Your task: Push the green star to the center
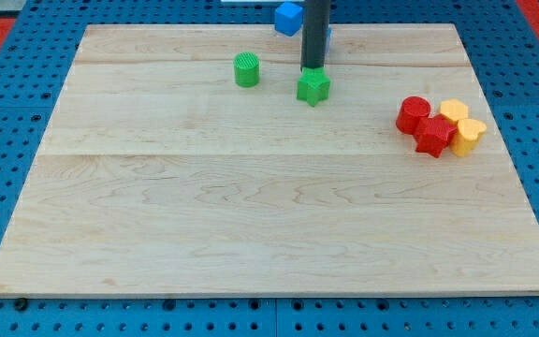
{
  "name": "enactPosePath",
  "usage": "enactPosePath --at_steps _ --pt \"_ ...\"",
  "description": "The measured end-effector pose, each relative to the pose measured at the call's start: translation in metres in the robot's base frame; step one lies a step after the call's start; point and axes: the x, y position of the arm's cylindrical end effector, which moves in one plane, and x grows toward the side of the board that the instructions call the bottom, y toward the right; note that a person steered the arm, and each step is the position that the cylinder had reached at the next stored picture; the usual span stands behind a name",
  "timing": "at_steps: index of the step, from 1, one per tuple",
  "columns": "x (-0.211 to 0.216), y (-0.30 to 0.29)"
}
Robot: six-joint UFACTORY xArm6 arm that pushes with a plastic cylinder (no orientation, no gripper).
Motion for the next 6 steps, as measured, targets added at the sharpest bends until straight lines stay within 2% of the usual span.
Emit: enactPosePath --at_steps 1,2,3,4,5,6 --pt "0.018 -0.022" --pt "0.014 -0.028" --pt "0.001 0.0" --pt "0.006 0.03" --pt "0.041 0.018" --pt "0.078 -0.024"
